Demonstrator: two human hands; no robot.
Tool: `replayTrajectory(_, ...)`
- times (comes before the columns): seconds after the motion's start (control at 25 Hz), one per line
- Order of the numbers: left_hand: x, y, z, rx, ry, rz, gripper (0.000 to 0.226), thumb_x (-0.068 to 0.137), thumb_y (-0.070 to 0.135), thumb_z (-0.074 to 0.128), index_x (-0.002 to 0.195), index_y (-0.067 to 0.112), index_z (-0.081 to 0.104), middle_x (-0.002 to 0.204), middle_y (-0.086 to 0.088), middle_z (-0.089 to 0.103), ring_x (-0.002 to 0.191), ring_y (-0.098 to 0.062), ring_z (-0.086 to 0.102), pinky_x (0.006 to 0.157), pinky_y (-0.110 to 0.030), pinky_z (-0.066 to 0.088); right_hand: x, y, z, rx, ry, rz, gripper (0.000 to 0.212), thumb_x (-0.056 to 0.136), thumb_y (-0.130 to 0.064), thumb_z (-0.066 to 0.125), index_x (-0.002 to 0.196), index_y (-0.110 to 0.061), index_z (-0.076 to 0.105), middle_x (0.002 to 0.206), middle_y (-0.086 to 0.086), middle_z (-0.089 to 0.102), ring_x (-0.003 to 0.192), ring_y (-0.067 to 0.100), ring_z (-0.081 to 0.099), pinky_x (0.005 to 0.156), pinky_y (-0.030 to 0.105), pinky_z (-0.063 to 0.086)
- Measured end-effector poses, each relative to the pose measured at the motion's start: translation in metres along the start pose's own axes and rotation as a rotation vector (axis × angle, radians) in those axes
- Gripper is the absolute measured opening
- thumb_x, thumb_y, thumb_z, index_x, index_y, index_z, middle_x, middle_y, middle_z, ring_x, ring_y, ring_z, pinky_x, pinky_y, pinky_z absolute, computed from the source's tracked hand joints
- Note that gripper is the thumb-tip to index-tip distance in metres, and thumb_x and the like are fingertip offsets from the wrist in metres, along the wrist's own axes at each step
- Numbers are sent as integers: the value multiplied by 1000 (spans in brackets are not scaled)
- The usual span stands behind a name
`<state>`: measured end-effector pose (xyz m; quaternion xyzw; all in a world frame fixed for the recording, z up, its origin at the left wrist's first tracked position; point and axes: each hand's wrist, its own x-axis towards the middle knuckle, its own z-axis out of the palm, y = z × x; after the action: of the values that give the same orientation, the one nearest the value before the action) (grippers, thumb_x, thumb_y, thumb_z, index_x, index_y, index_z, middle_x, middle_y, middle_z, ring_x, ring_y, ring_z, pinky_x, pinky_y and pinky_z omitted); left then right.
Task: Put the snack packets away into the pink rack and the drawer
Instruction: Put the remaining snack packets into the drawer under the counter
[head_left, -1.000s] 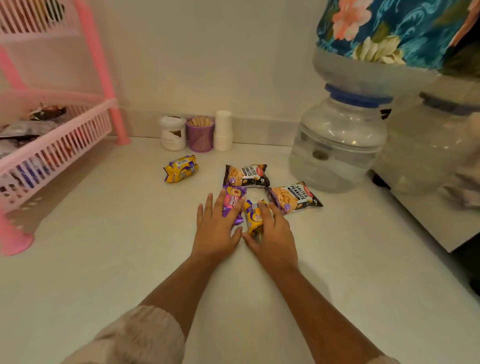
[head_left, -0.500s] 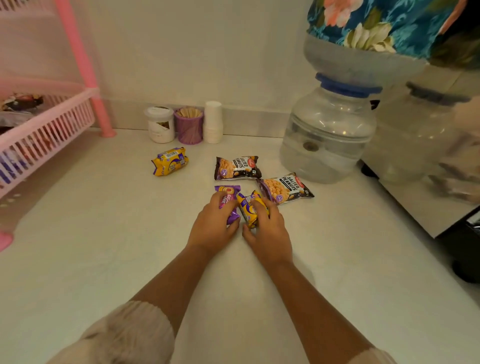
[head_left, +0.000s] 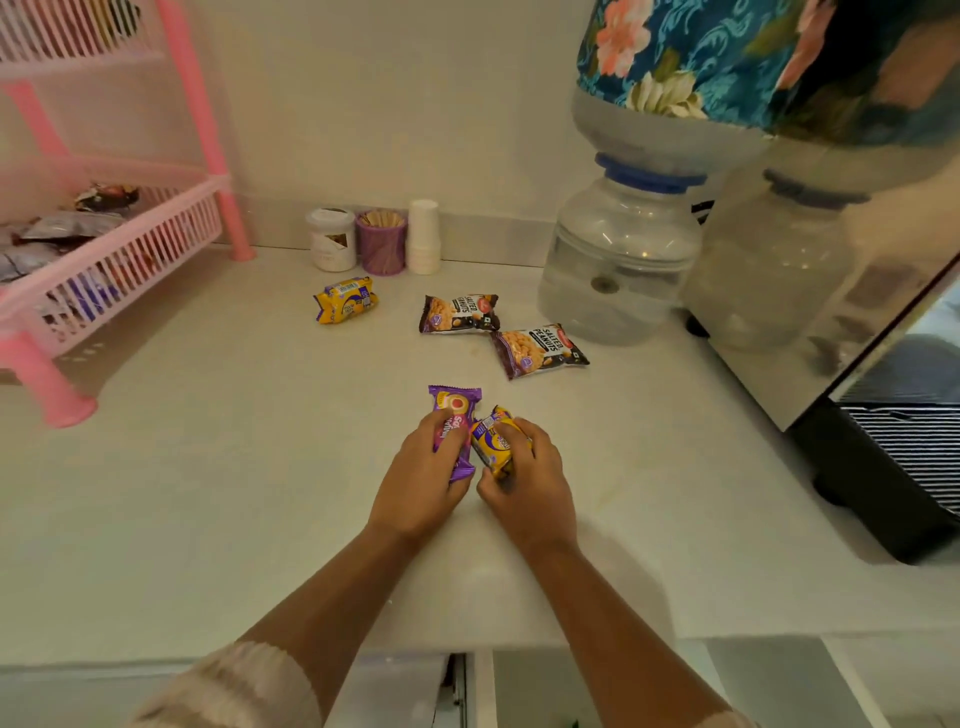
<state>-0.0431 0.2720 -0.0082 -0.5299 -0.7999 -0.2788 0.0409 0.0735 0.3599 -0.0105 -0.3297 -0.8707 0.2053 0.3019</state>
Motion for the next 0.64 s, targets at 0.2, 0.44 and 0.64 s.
replayTrajectory(0.2, -35, 28, -3, -12, 22, -54, 50, 85, 26, 62, 129, 8, 46, 140, -12, 39, 115, -28, 50, 88, -33, 48, -42, 6, -30, 105, 9, 52, 54, 74, -17, 63, 127, -19, 52, 130, 2, 50, 112, 19, 54, 83, 25, 50)
replayTrajectory(0.44, -70, 50, -2, 26, 23, -9, 48, 83, 24, 65, 124, 6, 49, 136, -14, 44, 108, -30, 55, 81, -34, 51, -79, 11, -54, 244, 69, 74, 54, 69, -16, 64, 122, -21, 54, 120, -2, 54, 102, 13, 59, 76, 25, 52)
replayTrajectory(0.64, -107, 77, 7, -60, 59, -94, 46, 80, 18, 69, 120, 7, 50, 134, -14, 46, 104, -30, 58, 76, -28, 48, -116, 26, -74, 271, 84, 91, 54, 67, -19, 65, 118, -30, 51, 116, -10, 51, 96, -3, 55, 73, 4, 43)
